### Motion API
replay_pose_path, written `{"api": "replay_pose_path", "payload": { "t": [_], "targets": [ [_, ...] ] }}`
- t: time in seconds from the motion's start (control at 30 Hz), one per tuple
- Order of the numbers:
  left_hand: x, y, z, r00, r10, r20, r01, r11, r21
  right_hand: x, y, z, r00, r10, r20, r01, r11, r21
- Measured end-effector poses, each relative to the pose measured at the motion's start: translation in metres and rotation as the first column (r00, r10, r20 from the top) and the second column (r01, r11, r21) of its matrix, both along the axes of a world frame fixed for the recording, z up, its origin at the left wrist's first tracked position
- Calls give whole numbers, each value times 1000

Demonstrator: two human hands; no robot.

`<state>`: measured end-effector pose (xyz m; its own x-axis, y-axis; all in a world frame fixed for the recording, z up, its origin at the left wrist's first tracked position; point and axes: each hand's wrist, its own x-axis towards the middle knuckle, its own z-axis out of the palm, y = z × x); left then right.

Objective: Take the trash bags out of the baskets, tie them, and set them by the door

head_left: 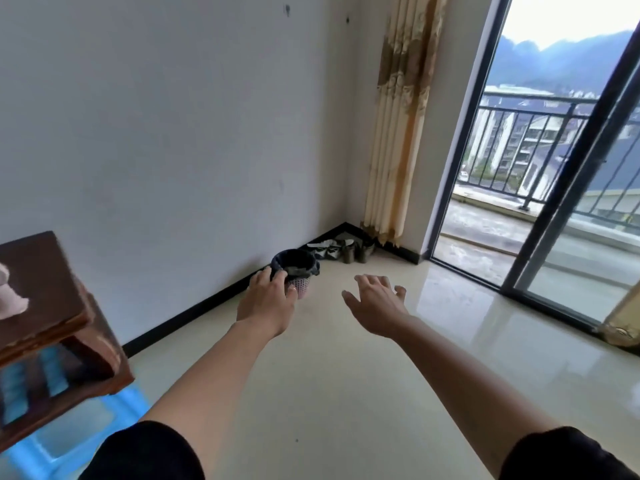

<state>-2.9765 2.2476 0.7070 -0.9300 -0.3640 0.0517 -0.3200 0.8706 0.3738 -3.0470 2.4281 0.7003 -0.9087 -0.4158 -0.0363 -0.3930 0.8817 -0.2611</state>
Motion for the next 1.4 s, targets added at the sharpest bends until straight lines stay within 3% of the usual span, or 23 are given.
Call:
{"api": "replay_pose_path", "payload": {
  "t": [0.37, 0.83, 1.13, 1.4],
  "targets": [
    [-296, -115, -2, 999, 7, 31, -6, 1000, -9, -301, -120, -3, 1000, -8, 29, 9, 1000, -22],
    [-670, -224, -117, 975, 205, 83, -214, 968, 130, -701, -261, -85, 977, 165, 133, -167, 986, 5],
    [-799, -290, -192, 937, 304, 174, -339, 913, 227, -848, -335, -149, 938, 211, 275, -247, 963, 106],
    [-860, -334, -329, 889, 373, 265, -440, 857, 270, -925, -386, -296, 913, 252, 321, -318, 932, 173]
  ]
}}
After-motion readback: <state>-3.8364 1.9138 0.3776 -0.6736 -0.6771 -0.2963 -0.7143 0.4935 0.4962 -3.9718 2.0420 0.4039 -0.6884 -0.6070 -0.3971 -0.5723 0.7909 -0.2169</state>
